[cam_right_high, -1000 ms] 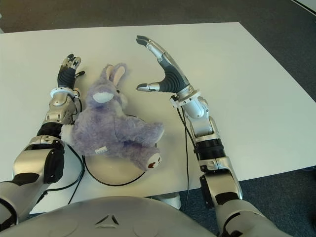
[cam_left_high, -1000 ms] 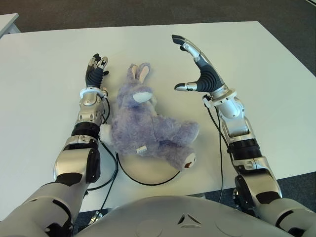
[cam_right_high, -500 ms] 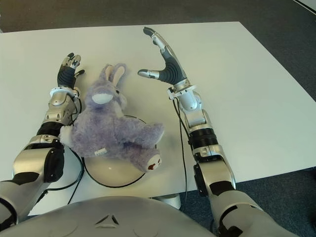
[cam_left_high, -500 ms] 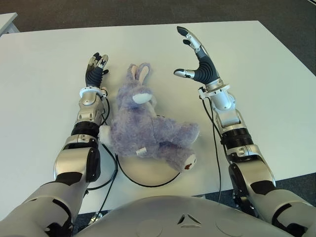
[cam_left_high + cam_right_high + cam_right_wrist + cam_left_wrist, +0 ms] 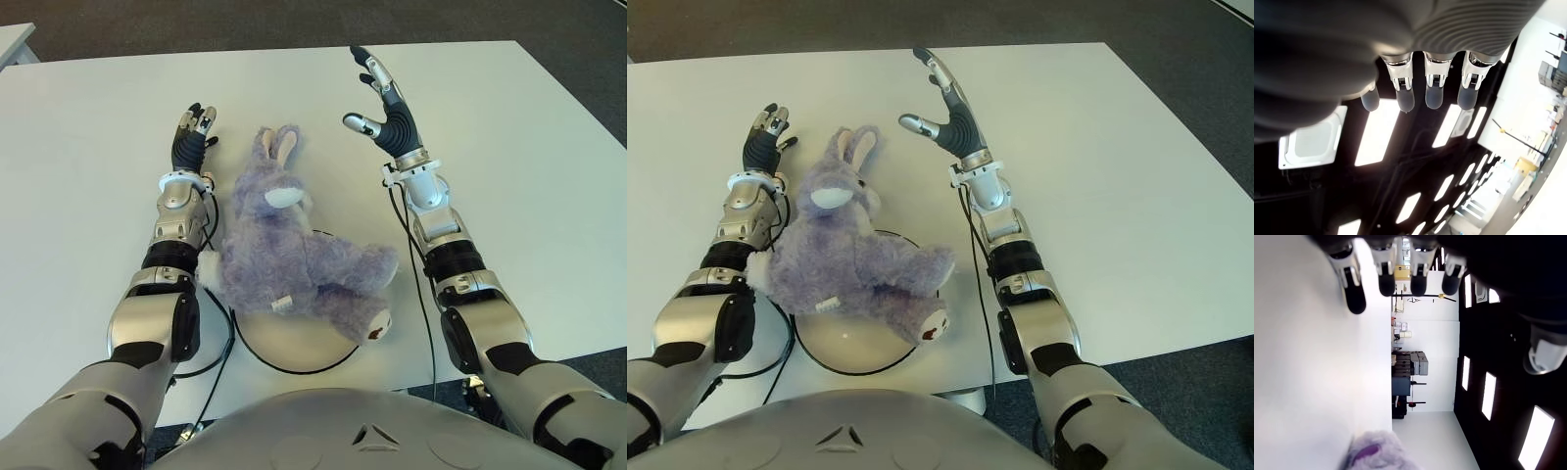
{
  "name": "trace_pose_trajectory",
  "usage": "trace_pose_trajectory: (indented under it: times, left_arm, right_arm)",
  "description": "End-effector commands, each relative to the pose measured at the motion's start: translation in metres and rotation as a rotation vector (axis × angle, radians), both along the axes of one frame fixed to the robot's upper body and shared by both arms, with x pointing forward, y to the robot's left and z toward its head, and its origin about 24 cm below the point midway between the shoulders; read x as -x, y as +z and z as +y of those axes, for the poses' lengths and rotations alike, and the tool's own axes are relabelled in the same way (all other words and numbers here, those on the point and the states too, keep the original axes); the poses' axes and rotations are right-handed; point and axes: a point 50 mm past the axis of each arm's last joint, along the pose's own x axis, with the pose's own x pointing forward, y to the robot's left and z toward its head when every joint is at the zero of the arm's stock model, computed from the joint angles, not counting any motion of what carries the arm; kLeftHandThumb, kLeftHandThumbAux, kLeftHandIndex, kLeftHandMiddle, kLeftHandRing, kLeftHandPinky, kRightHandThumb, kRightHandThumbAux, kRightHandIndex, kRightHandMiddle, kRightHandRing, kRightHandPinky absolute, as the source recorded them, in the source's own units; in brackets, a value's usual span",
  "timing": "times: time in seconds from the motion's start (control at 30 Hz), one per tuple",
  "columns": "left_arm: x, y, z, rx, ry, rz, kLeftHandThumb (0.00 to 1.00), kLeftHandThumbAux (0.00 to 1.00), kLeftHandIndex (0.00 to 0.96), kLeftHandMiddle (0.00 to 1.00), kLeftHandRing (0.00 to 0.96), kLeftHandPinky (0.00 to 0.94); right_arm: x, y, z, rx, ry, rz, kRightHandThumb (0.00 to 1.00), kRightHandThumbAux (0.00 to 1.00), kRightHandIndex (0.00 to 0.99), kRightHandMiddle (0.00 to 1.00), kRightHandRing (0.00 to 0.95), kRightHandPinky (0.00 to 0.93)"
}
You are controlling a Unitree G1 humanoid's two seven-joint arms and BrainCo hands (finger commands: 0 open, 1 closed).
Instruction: Put the doll into the plate.
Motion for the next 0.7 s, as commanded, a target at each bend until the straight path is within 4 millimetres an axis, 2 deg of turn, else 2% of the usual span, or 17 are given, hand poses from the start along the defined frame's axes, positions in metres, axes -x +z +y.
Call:
trace_pose_trajectory:
  times: [0.03, 0.43, 0.7]
  left_arm:
    - [0.013, -0.026, -0.002, 0.044, -0.004, 0.103, 0.228, 0.389, 0.0, 0.0, 0.0, 0.0]
    - [0.014, -0.027, -0.002, 0.047, -0.011, 0.099, 0.23, 0.393, 0.0, 0.0, 0.0, 0.0]
    - [0.015, -0.027, -0.002, 0.05, -0.014, 0.094, 0.23, 0.411, 0.0, 0.0, 0.0, 0.0]
  right_arm:
    - [-0.007, 0.001, 0.004, -0.017, -0.001, 0.012, 0.0, 0.29, 0.0, 0.0, 0.0, 0.0]
    - [-0.023, 0.001, 0.007, -0.073, 0.008, 0.094, 0.0, 0.272, 0.0, 0.0, 0.0, 0.0]
    - [-0.032, -0.004, 0.008, -0.128, -0.027, 0.17, 0.0, 0.306, 0.0, 0.0, 0.0, 0.0]
